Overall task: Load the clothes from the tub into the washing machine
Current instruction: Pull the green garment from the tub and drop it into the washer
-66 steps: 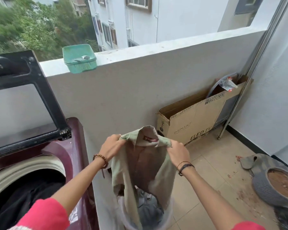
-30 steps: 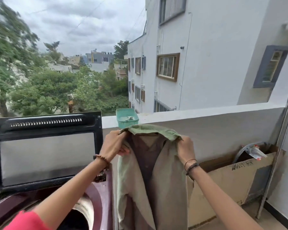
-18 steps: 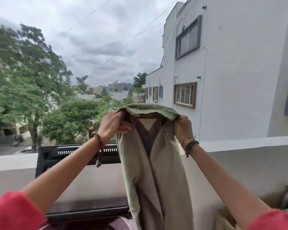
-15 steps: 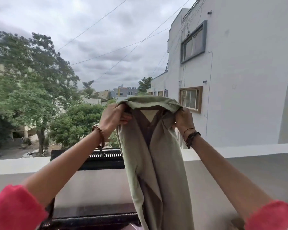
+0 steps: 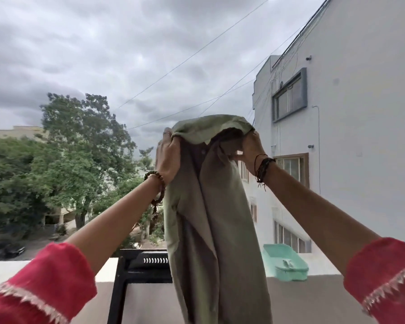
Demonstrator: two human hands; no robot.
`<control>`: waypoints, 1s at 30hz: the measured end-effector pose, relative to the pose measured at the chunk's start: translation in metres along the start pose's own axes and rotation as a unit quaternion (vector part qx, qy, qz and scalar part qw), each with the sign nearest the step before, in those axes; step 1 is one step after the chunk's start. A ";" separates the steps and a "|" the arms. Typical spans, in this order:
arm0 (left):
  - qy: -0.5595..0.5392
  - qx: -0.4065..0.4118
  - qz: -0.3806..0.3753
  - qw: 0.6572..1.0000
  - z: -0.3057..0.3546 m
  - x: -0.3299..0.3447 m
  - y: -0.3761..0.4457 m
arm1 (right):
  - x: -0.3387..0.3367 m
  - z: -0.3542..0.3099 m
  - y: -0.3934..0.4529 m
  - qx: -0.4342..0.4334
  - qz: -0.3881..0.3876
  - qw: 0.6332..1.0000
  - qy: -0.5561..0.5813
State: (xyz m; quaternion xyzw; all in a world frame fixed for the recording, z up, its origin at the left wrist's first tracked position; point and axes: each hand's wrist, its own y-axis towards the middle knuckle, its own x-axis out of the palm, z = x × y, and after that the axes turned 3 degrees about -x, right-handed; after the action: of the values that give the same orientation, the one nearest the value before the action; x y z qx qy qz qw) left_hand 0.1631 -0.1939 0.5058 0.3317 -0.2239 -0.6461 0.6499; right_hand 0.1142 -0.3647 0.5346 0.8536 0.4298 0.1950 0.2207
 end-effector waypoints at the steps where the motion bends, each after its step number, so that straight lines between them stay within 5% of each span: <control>1: 0.012 0.014 0.005 1.000 0.005 -0.003 0.001 | 0.006 -0.006 0.001 0.003 -0.008 1.000 0.025; 7: -0.089 -0.040 -0.011 0.995 -0.022 -0.019 0.032 | 0.021 0.006 -0.002 0.029 0.020 0.997 0.062; 12: -0.068 -0.044 -0.005 0.997 -0.034 -0.028 0.023 | 0.021 0.026 -0.014 -0.011 0.073 0.997 -0.026; 16: -0.039 -0.091 -0.011 0.995 -0.037 -0.043 0.012 | 0.016 0.034 -0.018 0.005 0.022 0.992 -0.125; 19: -0.013 -0.162 -0.092 0.982 -0.055 -0.055 0.004 | 0.018 0.051 -0.027 0.028 -0.052 0.975 -0.216; 23: 0.234 -0.138 -0.119 0.955 -0.080 -0.078 -0.011 | 0.020 0.074 -0.051 -0.052 -0.118 0.892 -0.433; 26: 0.512 -0.015 -0.063 0.857 -0.084 -0.088 -0.021 | 0.024 0.079 -0.066 -0.134 -0.075 0.834 -0.530; 28: 0.570 0.050 -0.050 0.819 -0.085 -0.091 -0.028 | 0.031 0.081 -0.072 -0.152 -0.069 0.813 -0.557; 30: 0.552 0.052 -0.055 0.830 -0.087 -0.095 -0.032 | 0.038 0.077 -0.078 -0.137 -0.067 0.825 -0.544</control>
State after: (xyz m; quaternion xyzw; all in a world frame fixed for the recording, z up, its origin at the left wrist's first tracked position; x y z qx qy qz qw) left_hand 0.1977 -0.0862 0.4370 0.6781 0.1577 -0.3771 0.6108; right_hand 0.1246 -0.3084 0.4341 0.7515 0.2649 -0.2595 0.5456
